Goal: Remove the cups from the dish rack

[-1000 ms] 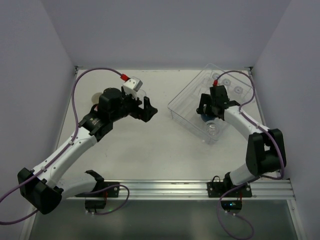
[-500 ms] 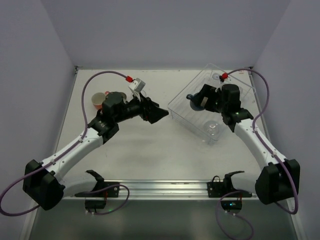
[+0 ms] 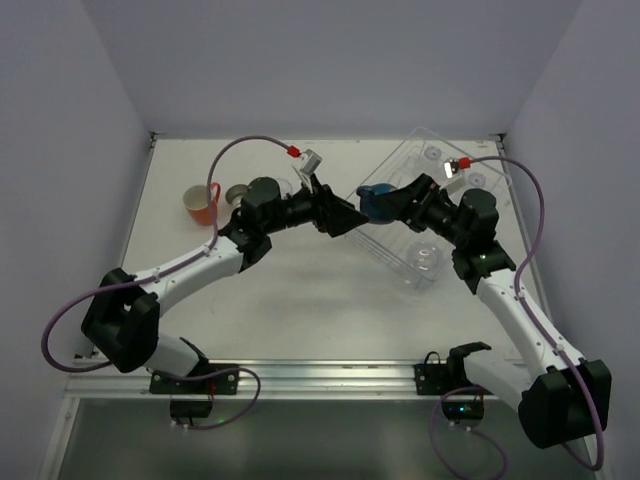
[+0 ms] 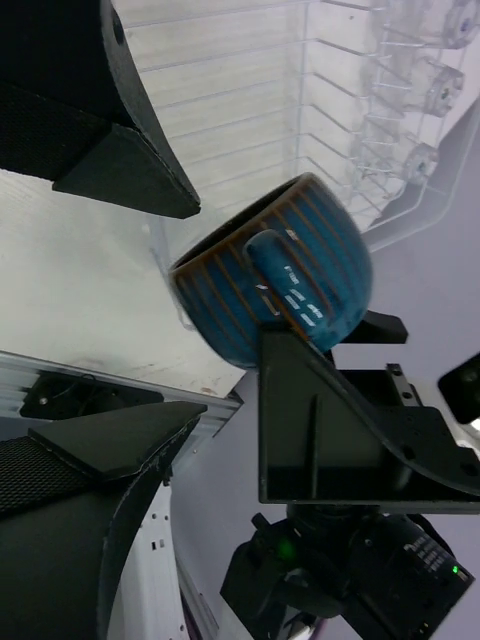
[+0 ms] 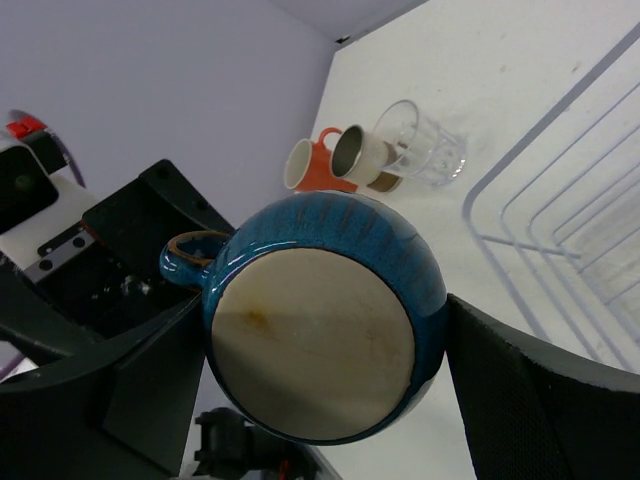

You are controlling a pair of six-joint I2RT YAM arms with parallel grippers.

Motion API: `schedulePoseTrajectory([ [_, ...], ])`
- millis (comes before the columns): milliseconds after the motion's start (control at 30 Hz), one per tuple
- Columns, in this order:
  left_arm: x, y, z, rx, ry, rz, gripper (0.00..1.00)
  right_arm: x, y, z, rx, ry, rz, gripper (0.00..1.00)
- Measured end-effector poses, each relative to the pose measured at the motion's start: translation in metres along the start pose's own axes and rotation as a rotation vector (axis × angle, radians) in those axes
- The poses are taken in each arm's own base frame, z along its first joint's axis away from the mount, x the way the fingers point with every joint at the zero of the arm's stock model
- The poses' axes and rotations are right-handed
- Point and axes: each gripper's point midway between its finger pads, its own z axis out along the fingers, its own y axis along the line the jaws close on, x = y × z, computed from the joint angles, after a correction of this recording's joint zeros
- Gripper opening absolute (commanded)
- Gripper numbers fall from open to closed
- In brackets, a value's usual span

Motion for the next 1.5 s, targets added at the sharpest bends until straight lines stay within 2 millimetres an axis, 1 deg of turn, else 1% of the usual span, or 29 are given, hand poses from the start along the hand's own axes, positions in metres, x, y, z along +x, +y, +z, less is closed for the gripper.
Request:
schedulePoseTrajectory([
  [100, -0.010, -0.005, 0.007, 0.031, -0.030, 0.008, 0.72, 0.005, 0.009, -0.001, -0.055, 0.021, 0.049, 0.62],
  [133, -0.013, -0.008, 0.009, 0.044, -0.040, 0.012, 0.67, 0.006, 0.012, -0.001, -0.074, 0.025, 0.063, 0.62],
  [200, -0.018, -0.013, 0.012, 0.074, -0.052, 0.011, 0.61, 0.008, 0.018, -0.002, -0.112, 0.036, 0.087, 0.62],
  [300, -0.018, -0.020, 0.017, 0.106, -0.054, 0.006, 0.54, 0.008, 0.026, -0.004, -0.162, 0.043, 0.110, 0.62],
  [400, -0.016, -0.027, 0.019, 0.137, -0.049, -0.010, 0.38, 0.006, 0.031, -0.007, -0.203, 0.042, 0.129, 0.62],
  [500, -0.019, -0.034, 0.019, 0.167, -0.053, -0.033, 0.30, 0.002, 0.037, -0.010, -0.252, 0.030, 0.138, 0.62],
  [533, -0.020, -0.037, 0.018, 0.179, -0.055, -0.038, 0.20, 0.002, 0.039, -0.011, -0.270, 0.031, 0.146, 0.62],
  [600, -0.022, -0.042, 0.017, 0.197, -0.058, -0.053, 0.07, 0.000, 0.042, -0.012, -0.300, 0.027, 0.158, 0.62],
  [633, -0.024, -0.044, 0.017, 0.208, -0.064, -0.051, 0.03, -0.002, 0.042, -0.011, -0.307, 0.026, 0.172, 0.63],
  [667, -0.026, -0.047, 0.017, 0.217, -0.071, -0.039, 0.00, -0.002, 0.042, -0.011, -0.313, 0.025, 0.182, 0.66],
  [733, -0.024, -0.047, 0.016, 0.217, -0.060, -0.047, 0.00, -0.001, 0.042, -0.010, -0.324, 0.032, 0.196, 0.71],
  [767, -0.024, -0.048, 0.016, 0.221, -0.061, -0.045, 0.00, -0.001, 0.042, -0.009, -0.326, 0.037, 0.203, 0.78],
  [867, -0.025, -0.049, 0.015, 0.218, -0.064, -0.047, 0.00, -0.004, 0.046, -0.011, -0.345, 0.028, 0.212, 0.87],
  [1000, -0.029, -0.054, 0.012, 0.212, -0.074, -0.038, 0.00, -0.006, 0.053, -0.013, -0.374, 0.024, 0.210, 0.94],
  [1100, -0.028, -0.051, 0.010, 0.162, -0.072, -0.029, 0.00, -0.003, 0.055, -0.015, -0.384, 0.035, 0.214, 0.98],
  [1233, -0.027, -0.032, 0.009, 0.025, -0.050, 0.001, 0.00, 0.005, 0.053, -0.020, -0.387, 0.053, 0.214, 0.99],
  [1333, -0.029, -0.009, 0.001, -0.134, -0.027, 0.042, 0.00, 0.013, 0.048, -0.025, -0.372, 0.059, 0.203, 0.99],
  [1433, -0.029, 0.017, -0.019, -0.321, -0.005, 0.086, 0.00, 0.021, 0.041, -0.029, -0.339, 0.062, 0.172, 0.99],
  [1500, -0.027, 0.040, -0.044, -0.469, 0.021, 0.101, 0.00, 0.025, 0.037, -0.033, -0.311, 0.060, 0.140, 0.99],
])
